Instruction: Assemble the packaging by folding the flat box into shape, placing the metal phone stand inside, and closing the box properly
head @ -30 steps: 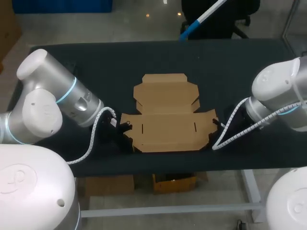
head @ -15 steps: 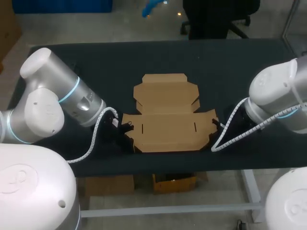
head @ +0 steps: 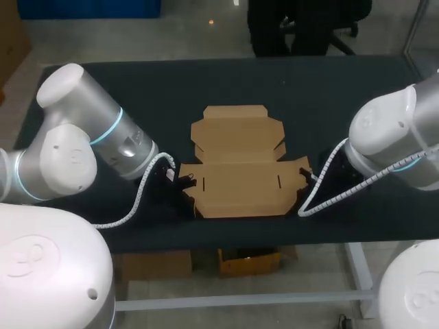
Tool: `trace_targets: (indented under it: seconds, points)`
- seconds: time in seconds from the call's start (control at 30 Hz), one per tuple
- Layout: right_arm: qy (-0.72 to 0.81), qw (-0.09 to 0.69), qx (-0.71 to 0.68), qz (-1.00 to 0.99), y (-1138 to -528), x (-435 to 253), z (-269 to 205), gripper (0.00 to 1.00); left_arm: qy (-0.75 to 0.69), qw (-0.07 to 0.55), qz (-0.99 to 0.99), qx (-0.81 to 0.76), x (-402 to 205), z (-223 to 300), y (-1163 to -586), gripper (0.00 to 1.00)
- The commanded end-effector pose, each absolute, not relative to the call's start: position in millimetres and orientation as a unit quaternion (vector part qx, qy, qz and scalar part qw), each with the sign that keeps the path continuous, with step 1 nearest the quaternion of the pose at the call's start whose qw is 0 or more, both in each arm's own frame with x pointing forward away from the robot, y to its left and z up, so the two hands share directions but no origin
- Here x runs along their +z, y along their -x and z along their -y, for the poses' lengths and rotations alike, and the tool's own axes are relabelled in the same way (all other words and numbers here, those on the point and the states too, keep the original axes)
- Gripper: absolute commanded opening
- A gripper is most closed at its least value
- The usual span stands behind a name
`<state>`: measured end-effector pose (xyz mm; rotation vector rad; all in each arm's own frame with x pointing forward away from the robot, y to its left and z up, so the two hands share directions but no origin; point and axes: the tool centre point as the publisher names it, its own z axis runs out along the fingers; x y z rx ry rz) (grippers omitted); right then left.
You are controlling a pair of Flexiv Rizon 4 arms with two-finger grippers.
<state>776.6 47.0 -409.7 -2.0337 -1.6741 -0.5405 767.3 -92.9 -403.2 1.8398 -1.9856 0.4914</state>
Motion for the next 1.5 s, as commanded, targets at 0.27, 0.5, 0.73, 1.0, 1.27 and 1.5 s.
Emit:
trace_targets:
  seconds: [0.27,0.5,0.73,1.0,1.27,1.5]
  points:
    - [0.742,0.215,-0.189,0.607,-779.0,-409.6,-52.0,0.00,-0.657,0.178,0.714,0.164,-398.5,102.0,-768.5,0.00]
    - [0.744,0.210,-0.188,0.606,-779.0,-408.7,-52.8,0.00,-0.658,0.170,0.716,0.159,-395.7,103.7,-768.7,0.00]
    - [0.748,0.205,-0.184,0.604,-778.7,-409.3,-52.9,0.00,-0.659,0.162,0.718,0.154,-393.0,104.3,-768.7,0.00]
    - [0.750,0.203,-0.182,0.603,-780.5,-410.0,-53.2,0.00,-0.660,0.155,0.719,0.151,-393.0,106.8,-774.0,0.00]
    - [0.750,0.195,-0.184,0.604,-778.9,-404.6,-54.3,0.00,-0.654,0.146,0.726,0.155,-385.7,111.2,-771.1,0.00]
    - [0.750,0.189,-0.185,0.606,-777.2,-401.8,-56.1,0.00,-0.650,0.144,0.730,0.154,-386.0,114.2,-767.6,0.00]
